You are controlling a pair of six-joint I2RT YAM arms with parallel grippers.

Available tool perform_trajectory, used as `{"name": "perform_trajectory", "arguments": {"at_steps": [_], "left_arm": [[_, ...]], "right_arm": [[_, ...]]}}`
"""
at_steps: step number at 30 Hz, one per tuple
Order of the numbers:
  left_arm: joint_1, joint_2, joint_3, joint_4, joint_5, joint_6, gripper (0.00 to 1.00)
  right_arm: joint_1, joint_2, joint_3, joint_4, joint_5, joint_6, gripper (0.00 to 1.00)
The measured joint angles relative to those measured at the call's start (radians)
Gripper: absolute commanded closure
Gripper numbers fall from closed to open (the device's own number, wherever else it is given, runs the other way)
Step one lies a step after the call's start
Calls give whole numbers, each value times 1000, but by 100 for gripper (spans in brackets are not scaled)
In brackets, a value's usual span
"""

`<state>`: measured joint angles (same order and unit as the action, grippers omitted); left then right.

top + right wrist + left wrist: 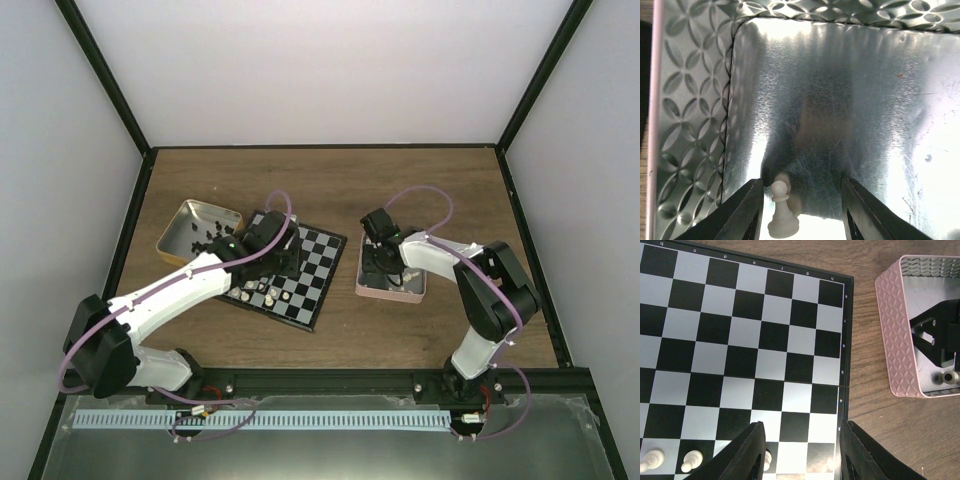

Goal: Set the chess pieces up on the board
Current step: Pick up the chess piece from the storage box.

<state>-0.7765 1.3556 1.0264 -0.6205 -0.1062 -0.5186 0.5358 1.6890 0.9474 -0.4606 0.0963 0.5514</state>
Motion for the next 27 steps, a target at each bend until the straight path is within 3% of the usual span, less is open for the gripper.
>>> {"name": "perform_trajectory", "arguments": {"at_steps": [5, 27], "left_arm": [[0, 0, -3, 0, 2, 0, 57], [0, 0, -8, 0, 3, 0, 57]], "right_arm": [[10, 0, 0, -1, 0, -1, 57], [53, 6, 2, -26, 48, -42, 92]]}}
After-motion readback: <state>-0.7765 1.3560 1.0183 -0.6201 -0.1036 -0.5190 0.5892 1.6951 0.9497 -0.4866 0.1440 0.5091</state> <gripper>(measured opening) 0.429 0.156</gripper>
